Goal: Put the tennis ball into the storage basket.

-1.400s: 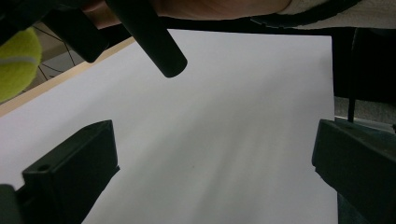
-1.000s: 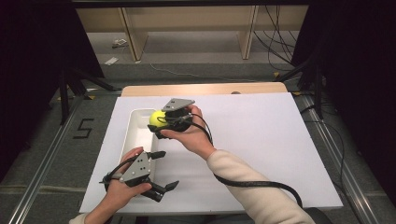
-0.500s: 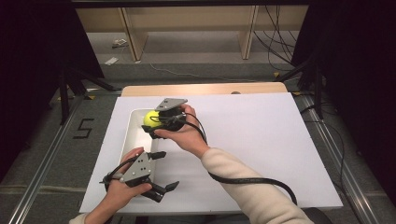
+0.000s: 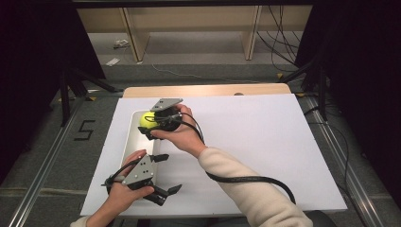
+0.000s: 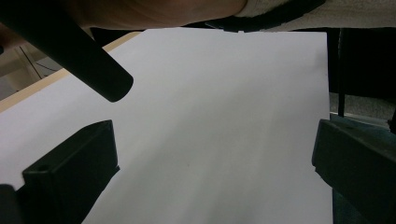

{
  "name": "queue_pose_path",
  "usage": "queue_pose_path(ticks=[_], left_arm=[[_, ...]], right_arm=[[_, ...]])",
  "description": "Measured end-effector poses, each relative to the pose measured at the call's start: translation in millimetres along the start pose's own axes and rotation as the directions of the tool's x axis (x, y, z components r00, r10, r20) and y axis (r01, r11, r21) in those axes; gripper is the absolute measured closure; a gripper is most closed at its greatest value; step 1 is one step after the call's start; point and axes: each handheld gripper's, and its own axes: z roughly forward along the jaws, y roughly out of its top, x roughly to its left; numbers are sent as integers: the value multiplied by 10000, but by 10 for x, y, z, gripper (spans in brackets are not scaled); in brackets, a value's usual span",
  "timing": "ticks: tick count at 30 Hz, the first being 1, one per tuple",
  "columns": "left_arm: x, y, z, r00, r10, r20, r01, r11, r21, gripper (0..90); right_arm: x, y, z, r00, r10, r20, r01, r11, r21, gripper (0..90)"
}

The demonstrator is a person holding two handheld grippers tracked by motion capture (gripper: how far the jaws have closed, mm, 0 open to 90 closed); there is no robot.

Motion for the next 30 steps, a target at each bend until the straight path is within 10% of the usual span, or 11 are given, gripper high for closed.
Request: queue_pose_path(ticks=[30], left_arm=[[-17,0,16,9999,8,103,-8,10000,-3,0]], right_arm=[[27,68,242,9994,-131,-322,141,9994,314,264]])
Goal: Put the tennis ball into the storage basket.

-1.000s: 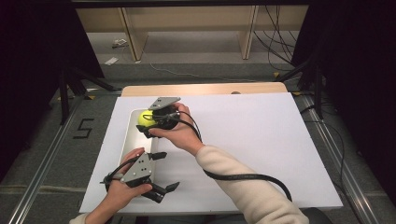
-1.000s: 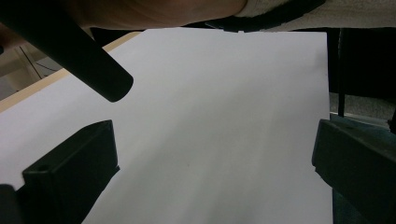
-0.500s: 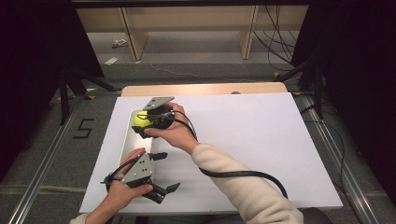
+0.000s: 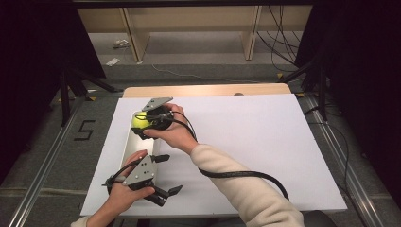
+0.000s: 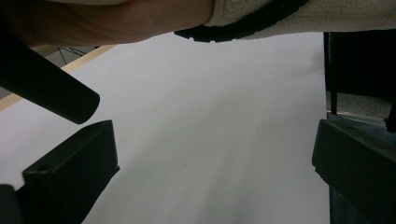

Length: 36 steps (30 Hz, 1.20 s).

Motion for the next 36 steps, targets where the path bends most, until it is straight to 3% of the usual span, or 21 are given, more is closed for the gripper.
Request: queue_pose_path(ticks=[36], left_arm=[[1,-4,2,10000,-4,33,4,10000,29,0]], right_arm=[[30,38,227,9996,-148,-223,158,9989,452,263]])
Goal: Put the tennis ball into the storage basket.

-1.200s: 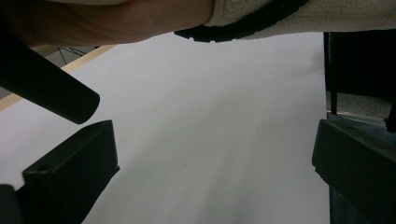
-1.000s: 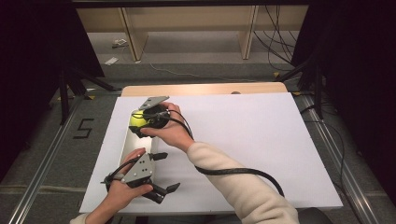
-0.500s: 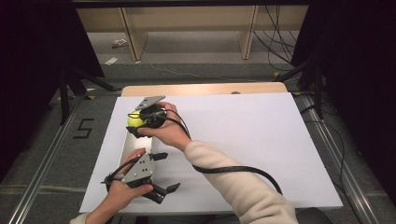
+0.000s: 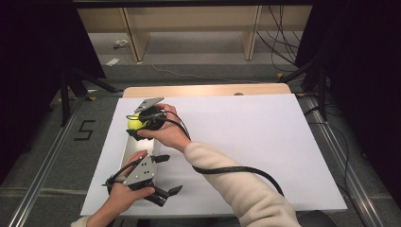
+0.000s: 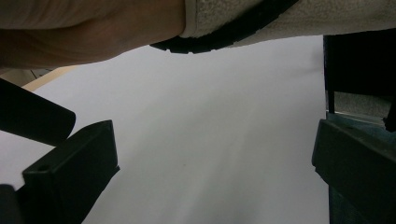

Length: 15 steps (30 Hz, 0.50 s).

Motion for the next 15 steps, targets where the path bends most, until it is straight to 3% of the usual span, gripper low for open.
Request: queue_pose_path(ticks=[15], left_arm=[[0,0,-1,10000,23,3,-23,10000,14,0]], right_arm=[[3,-86,107,9998,-157,-147,166,9980,603,260]])
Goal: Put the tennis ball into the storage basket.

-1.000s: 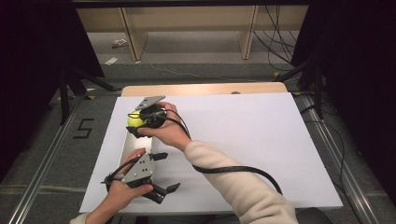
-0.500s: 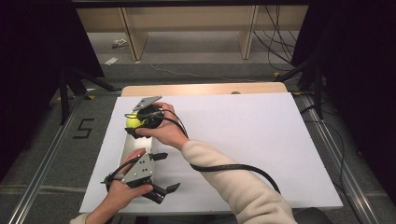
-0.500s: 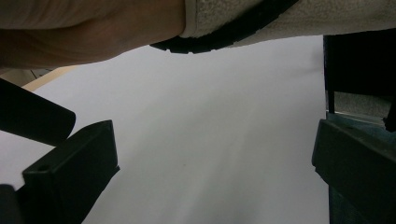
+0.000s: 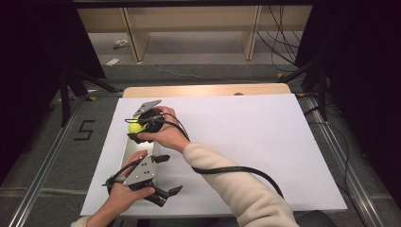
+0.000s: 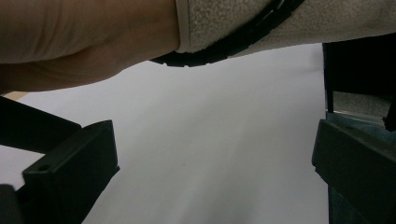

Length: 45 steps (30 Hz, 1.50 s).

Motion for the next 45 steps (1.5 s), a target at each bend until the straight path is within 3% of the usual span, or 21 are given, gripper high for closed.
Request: queue_pose_path(ticks=[21,30,45], left_arm=[[-4,-4,3,10000,-30,24,30,10000,50,0],[-5,-4,4,10000,-39,23,39,10000,65,0],[-8,-5,9,10000,-14,56,13,10000,92,0]], right_arm=[[2,-67,73,10000,-58,45,57,9996,284,242],[23,9,5,10000,17,-11,-17,9999,103,188],[-18,25,-160,9998,147,161,-143,9996,-242,188]])
